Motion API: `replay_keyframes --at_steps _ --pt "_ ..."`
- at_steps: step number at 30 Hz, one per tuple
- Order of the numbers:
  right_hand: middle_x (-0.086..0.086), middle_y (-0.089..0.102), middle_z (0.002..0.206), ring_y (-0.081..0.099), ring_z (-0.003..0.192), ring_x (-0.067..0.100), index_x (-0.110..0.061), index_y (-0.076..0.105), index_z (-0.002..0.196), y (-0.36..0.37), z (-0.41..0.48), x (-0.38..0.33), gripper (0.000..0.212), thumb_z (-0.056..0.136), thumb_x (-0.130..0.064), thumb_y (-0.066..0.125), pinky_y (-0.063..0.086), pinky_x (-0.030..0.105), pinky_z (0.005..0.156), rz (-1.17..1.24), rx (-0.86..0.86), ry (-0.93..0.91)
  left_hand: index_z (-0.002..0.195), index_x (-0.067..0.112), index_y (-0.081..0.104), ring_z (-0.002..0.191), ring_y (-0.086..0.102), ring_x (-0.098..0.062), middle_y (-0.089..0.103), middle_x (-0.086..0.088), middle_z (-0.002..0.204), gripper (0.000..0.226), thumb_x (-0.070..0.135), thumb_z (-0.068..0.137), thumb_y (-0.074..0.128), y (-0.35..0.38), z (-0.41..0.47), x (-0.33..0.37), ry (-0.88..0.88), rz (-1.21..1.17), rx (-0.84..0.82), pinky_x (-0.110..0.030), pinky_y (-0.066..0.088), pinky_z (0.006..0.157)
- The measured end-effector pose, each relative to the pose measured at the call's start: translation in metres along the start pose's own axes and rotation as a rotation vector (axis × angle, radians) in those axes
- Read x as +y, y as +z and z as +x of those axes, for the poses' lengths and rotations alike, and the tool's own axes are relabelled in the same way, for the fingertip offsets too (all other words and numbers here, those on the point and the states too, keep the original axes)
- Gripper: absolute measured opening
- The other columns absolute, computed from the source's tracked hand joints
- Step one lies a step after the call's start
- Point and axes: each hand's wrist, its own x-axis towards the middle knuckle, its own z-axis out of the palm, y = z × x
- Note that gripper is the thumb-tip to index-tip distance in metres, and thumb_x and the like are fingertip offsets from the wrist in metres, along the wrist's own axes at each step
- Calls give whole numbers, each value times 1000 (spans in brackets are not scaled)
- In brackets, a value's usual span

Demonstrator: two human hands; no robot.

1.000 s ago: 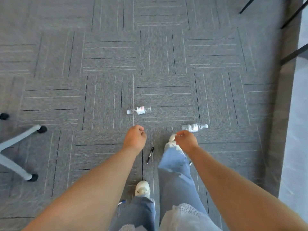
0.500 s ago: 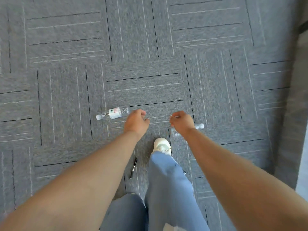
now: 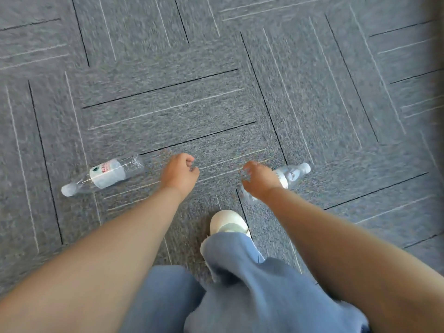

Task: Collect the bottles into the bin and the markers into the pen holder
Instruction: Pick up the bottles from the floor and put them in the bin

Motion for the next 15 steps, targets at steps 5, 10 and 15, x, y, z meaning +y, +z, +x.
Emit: replay_keyframes --at_steps 5,10,15 --pt "5 21 156 12 145 32 -27 11 150 22 15 29 97 75 -12 70 12 56 115 -508 -142 -91 117 9 55 102 56 -18 56 -5 117 28 14 89 57 29 18 -12 69 52 2 -29 47 90" --pt "5 37 147 28 140 29 -23 23 146 27 21 37 82 78 -19 70 17 49 117 -699 -89 -201 118 10 54 100 53 -14 55 -6 120 28 13 90 55 29 15 -31 52 42 2 -25 44 88" --pt "3 39 142 36 133 26 -19 20 145 5 33 -36 87 77 -41 70 25 42 116 -618 123 -369 123 12 52 111 53 -19 48 -6 129 32 15 91 55 -6 15 -58 13 53 75 -29 43 91"
